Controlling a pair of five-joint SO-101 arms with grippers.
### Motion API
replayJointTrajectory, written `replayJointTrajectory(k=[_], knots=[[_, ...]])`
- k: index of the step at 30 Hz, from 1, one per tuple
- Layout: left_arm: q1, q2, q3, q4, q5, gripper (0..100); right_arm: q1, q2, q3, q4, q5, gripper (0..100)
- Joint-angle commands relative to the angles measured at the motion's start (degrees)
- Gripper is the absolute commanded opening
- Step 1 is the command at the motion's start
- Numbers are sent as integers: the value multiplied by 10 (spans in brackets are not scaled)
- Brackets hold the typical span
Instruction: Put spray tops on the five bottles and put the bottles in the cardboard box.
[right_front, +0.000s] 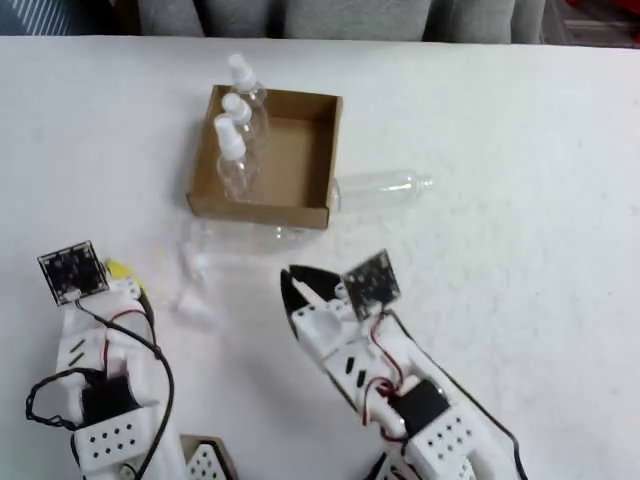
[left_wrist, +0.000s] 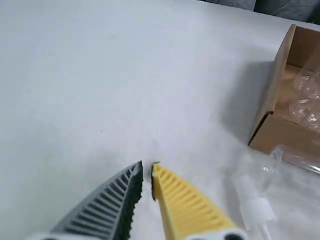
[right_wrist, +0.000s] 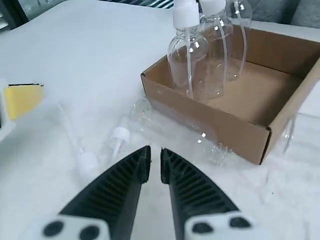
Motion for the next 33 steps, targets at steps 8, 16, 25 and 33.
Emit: replayJointTrajectory(k=[8, 16, 25, 33], knots=[[8, -9, -4, 1, -6, 46, -44, 488, -108, -451, 2, 15], [43, -9, -4, 25, -8, 49, -51, 807, -310, -561, 3, 15], [42, -9, -4, 25, -8, 50, -51, 969, -449, -580, 4, 15], [43, -9, -4, 22, -8, 50, -51, 980, -475, -580, 4, 15]])
